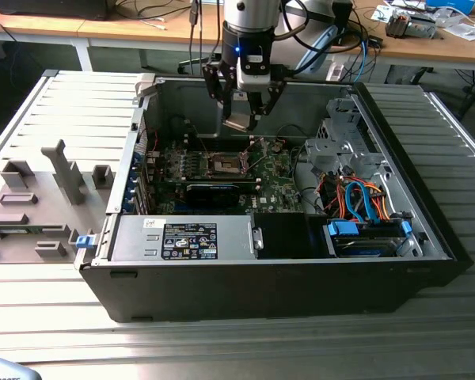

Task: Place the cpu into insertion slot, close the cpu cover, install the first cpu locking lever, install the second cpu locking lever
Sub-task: 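Place the cpu into insertion slot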

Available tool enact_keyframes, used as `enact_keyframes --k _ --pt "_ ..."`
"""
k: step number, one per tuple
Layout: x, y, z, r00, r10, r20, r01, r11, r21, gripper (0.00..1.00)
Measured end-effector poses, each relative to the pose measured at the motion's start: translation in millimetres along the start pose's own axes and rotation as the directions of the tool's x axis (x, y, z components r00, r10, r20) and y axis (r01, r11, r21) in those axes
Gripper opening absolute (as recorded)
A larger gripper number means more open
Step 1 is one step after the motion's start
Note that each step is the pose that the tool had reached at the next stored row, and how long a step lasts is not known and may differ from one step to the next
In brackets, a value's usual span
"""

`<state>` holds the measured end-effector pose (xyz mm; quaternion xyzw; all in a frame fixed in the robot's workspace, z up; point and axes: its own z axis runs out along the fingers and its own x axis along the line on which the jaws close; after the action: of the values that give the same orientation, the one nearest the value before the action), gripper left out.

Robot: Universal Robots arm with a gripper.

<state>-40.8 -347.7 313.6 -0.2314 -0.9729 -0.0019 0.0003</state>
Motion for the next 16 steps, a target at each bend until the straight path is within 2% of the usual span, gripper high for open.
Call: enact_keyframes --k 2,3,16 --pt "0.0 0.0 0.0 1.0 0.002 0.0076 -0.002 0.9999 0.0151 0.55" --pt "-0.1 0.0 0.1 0.9999 0.003 0.0102 -0.003 0.9998 0.0201 0.55" --pt "0.0 0.0 0.4 0.9998 0.014 0.013 -0.014 0.9996 0.0256 0.55"
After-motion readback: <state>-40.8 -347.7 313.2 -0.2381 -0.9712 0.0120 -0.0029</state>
